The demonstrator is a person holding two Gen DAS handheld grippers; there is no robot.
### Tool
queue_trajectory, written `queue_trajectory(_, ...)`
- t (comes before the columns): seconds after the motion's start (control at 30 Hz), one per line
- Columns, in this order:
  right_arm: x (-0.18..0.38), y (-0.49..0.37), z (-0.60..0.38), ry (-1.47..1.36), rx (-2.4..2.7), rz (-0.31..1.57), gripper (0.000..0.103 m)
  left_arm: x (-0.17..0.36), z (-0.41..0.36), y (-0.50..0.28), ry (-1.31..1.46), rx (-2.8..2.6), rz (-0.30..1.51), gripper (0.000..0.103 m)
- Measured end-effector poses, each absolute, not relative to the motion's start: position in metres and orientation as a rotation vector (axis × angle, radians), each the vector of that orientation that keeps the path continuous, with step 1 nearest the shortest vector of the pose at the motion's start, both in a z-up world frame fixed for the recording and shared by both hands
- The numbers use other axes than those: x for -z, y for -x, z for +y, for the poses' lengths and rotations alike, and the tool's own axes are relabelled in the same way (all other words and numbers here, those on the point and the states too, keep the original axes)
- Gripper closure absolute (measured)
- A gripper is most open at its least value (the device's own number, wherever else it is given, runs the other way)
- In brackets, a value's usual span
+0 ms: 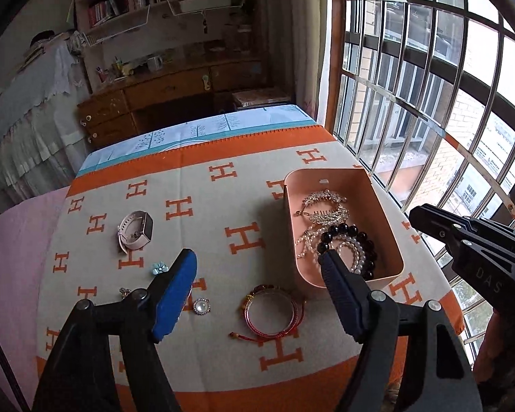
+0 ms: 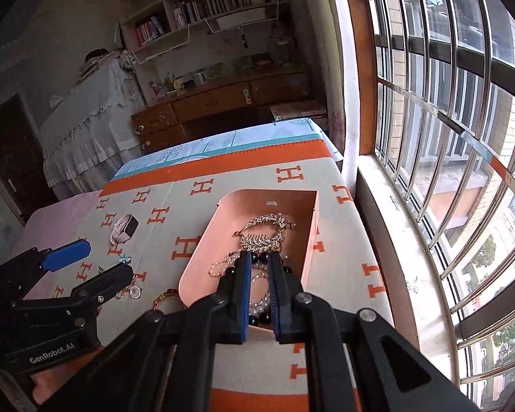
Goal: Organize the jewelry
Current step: 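Carry the black bead bracelet into the pink box and open the left tool, then grasp the red string bracelet with the right tool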
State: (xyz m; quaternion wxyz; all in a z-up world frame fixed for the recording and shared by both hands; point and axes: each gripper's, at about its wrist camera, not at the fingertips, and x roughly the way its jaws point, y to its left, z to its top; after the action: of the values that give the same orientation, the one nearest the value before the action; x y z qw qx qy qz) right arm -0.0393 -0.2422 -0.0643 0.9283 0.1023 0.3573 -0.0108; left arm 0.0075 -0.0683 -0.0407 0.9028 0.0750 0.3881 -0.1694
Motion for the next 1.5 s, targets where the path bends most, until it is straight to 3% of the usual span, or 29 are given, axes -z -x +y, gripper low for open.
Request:
queue_trajectory(0.07, 0.061, 0.041, -0.235, -0.199, 0.001, 0.721, 0.092, 0.033, -0.052, -0.008, -0.118, 0.338, 0.803, 0.030)
queue_trajectory(0.23, 0.048, 0.044, -0.212, -0.156, -0.068, 0.683, 0.068, 0.007, -0.008, -0.013, -0.029, 0.258, 0.778, 0.030)
queue_trajectory(0.33, 0.038, 0.040, -0.197, -0.111, -0.117, 0.679, 0.068, -0.004, 0.015, -0.013, 0.003, 0.224, 0.760, 0.029)
queue_trajectory(0.4, 0.034, 0.033, -0.187, -0.094, -0.177, 0.714, 0.068, -0.008, 0.027, -0.012, 0.013, 0.203, 0.756, 0.018)
queue_trajectory(0.47, 0.031, 0.024, -0.177, -0.090, -0.250, 0.753, 0.068, -0.008, 0.036, -0.011, 0.015, 0.184, 0.756, 0.014)
queue_trajectory(0.93, 0.101, -0.063, -0.101, 0.426, -0.622, 1.156, 0.068, 0.043, 0.076, -0.045, 0.036, 0.065, 0.920, 0.014)
queue_trajectory(1.3, 0.155, -0.059, -0.069, 0.892, -0.758, 1.210, 0.068, 0.069, 0.094, -0.065, 0.077, 0.036, 0.974, 0.014)
queue_trajectory(1.5, 0.168, -0.065, -0.061, 0.939, -0.776, 1.228, 0.068, 0.074, 0.101, -0.072, 0.096, 0.025, 0.989, 0.014)
